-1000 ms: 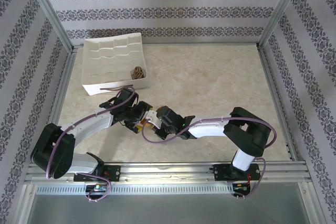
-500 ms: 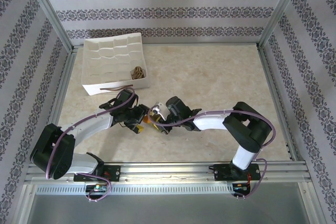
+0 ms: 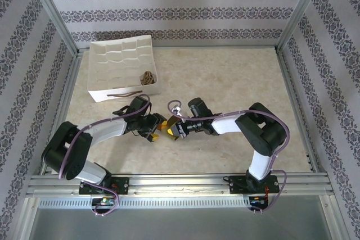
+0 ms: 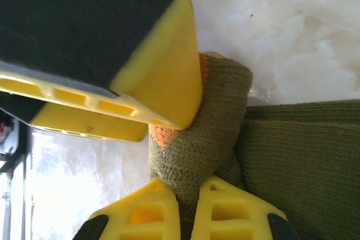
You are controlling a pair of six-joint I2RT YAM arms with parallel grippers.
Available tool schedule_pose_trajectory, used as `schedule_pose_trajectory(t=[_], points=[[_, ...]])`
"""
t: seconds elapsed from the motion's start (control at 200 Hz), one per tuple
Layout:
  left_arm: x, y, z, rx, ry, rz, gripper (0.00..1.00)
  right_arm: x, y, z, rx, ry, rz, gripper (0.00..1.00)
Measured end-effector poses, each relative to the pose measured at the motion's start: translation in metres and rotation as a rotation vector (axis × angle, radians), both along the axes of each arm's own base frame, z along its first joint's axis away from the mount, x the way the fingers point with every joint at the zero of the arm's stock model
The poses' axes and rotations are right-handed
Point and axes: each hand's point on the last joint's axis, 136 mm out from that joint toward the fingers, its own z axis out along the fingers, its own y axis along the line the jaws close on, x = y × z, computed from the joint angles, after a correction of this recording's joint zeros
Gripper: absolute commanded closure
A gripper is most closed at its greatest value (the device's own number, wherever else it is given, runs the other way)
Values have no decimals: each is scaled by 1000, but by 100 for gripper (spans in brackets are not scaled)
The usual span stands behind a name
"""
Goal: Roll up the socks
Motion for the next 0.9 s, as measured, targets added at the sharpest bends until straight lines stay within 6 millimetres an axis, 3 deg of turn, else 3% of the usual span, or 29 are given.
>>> schedule_pose_trajectory(t=[0.165, 0.37, 0.4, 0.515, 0.724, 0.899], points=[[12, -12, -9, -16, -18, -37, 37, 5, -11, -1, 43, 92, -19, 100], [13, -19, -13, -20, -4, -70, 51, 6, -12, -2, 54, 140, -7, 100], [13, -20, -14, -19, -5, -73, 58, 6, -12, -2, 53, 144, -5, 100], [18, -26, -15, -30, -36, -85, 100, 6, -13, -2, 47, 172, -3, 100], [14, -21, -9, 5, -75, -74, 100, 4, -9, 0, 9, 151, 33, 100], [-21, 11, -6, 99, -41, -21, 100, -22, 24, 3, -70, 1, 198, 75]])
